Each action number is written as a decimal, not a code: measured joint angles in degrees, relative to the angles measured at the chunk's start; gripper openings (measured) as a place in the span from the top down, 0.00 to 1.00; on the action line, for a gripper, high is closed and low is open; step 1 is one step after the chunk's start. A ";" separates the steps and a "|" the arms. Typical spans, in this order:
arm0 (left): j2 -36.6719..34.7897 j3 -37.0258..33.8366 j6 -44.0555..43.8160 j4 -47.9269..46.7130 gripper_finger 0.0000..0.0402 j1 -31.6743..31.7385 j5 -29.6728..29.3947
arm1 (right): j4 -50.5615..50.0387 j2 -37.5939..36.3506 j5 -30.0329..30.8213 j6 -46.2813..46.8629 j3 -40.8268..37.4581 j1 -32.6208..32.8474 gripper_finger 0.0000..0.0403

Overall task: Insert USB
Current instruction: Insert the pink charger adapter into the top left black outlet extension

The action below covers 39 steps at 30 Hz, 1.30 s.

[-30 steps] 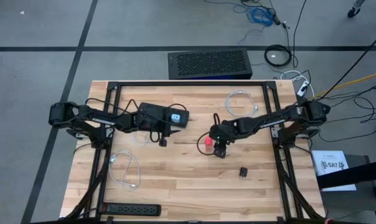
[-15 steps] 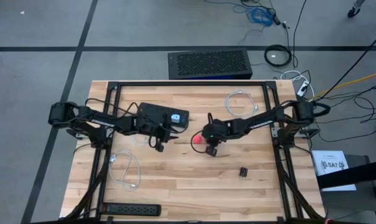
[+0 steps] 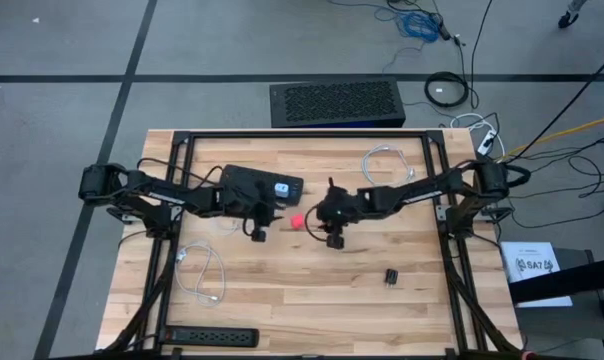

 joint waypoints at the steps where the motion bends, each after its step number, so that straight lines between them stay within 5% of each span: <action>1: 0.00 -0.10 -3.03 -0.86 0.73 -0.01 -2.32 | -0.06 0.27 -0.44 -0.94 1.58 -0.39 0.65; 8: -0.15 -4.79 -20.13 0.76 0.97 0.10 -5.02 | -16.09 8.36 -5.77 -11.19 19.90 -4.12 0.49; 17: -7.73 -7.03 -23.31 3.96 0.99 0.87 -12.92 | -37.64 23.85 -5.81 -24.68 42.94 -4.05 0.47; 23: -15.60 -7.03 -25.80 -9.90 1.00 6.84 -21.52 | -46.20 32.33 -5.64 -25.67 53.94 -3.19 0.47; 29: -16.07 -7.04 -26.29 -14.57 1.00 13.36 -23.03 | -48.13 34.73 -5.69 -26.50 56.81 -2.54 0.47; 39: -4.23 -7.02 -24.78 -10.33 1.00 18.27 -17.85 | -47.90 36.46 -4.99 -25.60 56.79 -1.42 0.49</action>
